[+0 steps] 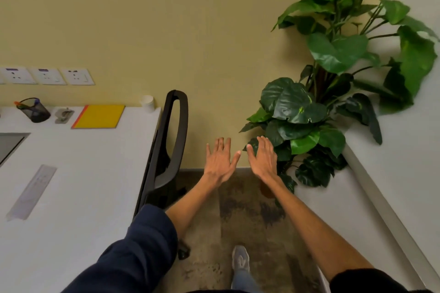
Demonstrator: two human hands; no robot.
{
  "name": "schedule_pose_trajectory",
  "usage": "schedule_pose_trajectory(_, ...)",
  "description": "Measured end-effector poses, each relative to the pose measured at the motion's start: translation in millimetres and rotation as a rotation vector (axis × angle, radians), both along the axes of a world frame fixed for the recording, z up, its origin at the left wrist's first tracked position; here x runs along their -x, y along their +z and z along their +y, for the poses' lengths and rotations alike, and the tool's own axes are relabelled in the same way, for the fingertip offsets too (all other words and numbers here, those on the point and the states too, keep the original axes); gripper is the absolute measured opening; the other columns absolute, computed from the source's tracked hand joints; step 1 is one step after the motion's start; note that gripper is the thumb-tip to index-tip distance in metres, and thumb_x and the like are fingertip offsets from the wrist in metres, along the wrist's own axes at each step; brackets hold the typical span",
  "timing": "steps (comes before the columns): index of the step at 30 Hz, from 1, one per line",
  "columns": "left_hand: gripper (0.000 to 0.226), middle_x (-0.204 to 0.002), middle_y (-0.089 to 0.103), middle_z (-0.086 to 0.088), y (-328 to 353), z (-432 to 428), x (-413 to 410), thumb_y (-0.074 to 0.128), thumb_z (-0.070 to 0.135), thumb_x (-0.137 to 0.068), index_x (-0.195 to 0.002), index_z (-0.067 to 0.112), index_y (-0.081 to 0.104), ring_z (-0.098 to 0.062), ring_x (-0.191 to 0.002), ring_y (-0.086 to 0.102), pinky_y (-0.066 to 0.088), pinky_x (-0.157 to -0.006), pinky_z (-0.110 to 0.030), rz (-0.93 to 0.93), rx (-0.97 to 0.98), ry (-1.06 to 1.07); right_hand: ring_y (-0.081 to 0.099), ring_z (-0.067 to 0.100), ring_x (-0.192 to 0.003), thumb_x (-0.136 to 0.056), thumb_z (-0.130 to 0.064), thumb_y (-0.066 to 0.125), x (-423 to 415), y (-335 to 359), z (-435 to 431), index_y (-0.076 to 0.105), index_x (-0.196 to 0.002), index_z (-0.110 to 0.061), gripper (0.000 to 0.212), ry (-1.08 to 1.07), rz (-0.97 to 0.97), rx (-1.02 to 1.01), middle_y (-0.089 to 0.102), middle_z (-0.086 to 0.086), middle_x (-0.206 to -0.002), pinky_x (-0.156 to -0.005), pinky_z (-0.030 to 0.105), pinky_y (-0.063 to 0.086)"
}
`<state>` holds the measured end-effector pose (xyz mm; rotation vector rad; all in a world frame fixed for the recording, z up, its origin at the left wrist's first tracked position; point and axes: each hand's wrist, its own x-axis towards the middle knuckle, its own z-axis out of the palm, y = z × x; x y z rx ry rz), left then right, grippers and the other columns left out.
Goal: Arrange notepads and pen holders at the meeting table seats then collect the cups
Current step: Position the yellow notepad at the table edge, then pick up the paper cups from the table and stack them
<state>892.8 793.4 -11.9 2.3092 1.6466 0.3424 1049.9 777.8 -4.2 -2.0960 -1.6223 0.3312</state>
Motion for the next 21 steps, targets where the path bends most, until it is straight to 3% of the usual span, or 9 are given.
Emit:
schedule_pose_trajectory(8,0.071,-0.161,0.021,-0.011,47.6,145.1,7.7,0.014,0.058,-0.099,-0.154,0.013,0.016,-0.025,-0.152,0.011,0.016,-0.121,-0.050,0.012,-0.208,0.098,0.024,0.024,-0.147,-0.102,-0.041,0.039,-11.7,31.0,153.8,0.034,-0.148,-0.008,0.057,0.119,0.030,-0.120,0.031,0.010,-0.156,-0.121,0.041,0.023)
schedule_pose_trajectory(12,0.066,-0.159,0.027,-0.010,67.1,208.8,28.9,0.020,0.054,-0.101,-0.152,0.012,0.023,-0.023,-0.151,0.013,0.021,-0.121,-0.047,0.008,-0.297,0.140,0.026,0.023,-0.145,-0.101,-0.042,0.039,1.4,38.5,229.2,0.035,-0.147,-0.009,0.057,0.200,0.061,-0.131,0.032,0.009,-0.156,-0.119,0.044,0.026)
schedule_pose_trajectory(14,0.060,-0.154,0.037,-0.008,76.7,233.7,43.7,0.026,0.050,-0.102,-0.146,0.012,0.033,-0.025,-0.149,0.022,0.033,-0.114,-0.046,-0.016,-0.352,0.203,0.026,0.023,-0.145,-0.101,-0.042,0.039,9.7,41.4,262.4,0.037,-0.146,-0.009,0.056,0.253,0.080,-0.118,0.032,0.008,-0.156,-0.118,0.046,0.026)
schedule_pose_trajectory(17,0.045,-0.137,0.052,-0.009,84.2,255.5,71.4,0.039,0.043,-0.101,-0.132,0.012,0.046,-0.036,-0.126,0.053,0.050,-0.086,-0.045,-0.075,-0.491,0.339,0.023,0.022,-0.147,-0.101,-0.041,0.040,27.4,43.9,311.2,0.038,-0.145,-0.008,0.054,0.362,0.055,-0.102,0.031,0.008,-0.156,-0.118,0.046,0.026)
schedule_pose_trajectory(19,0.040,-0.130,0.056,-0.011,82.8,262.6,96.7,0.044,0.040,-0.100,-0.127,0.012,0.049,-0.039,-0.111,0.061,0.052,-0.078,-0.042,-0.073,-0.512,0.427,0.023,0.022,-0.147,-0.101,-0.039,0.041,45.0,46.4,336.5,0.040,-0.144,-0.007,0.054,0.407,0.074,-0.080,0.032,0.009,-0.155,-0.117,0.045,0.027)
schedule_pose_trajectory(21,0.040,-0.129,0.057,-0.012,77.3,270.6,124.3,0.044,0.039,-0.100,-0.127,0.010,0.050,-0.039,-0.109,0.062,0.050,-0.078,-0.041,-0.030,-0.486,0.498,0.024,0.021,-0.146,-0.101,-0.038,0.042,66.2,46.1,359.3,0.041,-0.143,-0.008,0.052,0.471,0.074,-0.085,0.034,0.008,-0.154,-0.116,0.045,0.028)
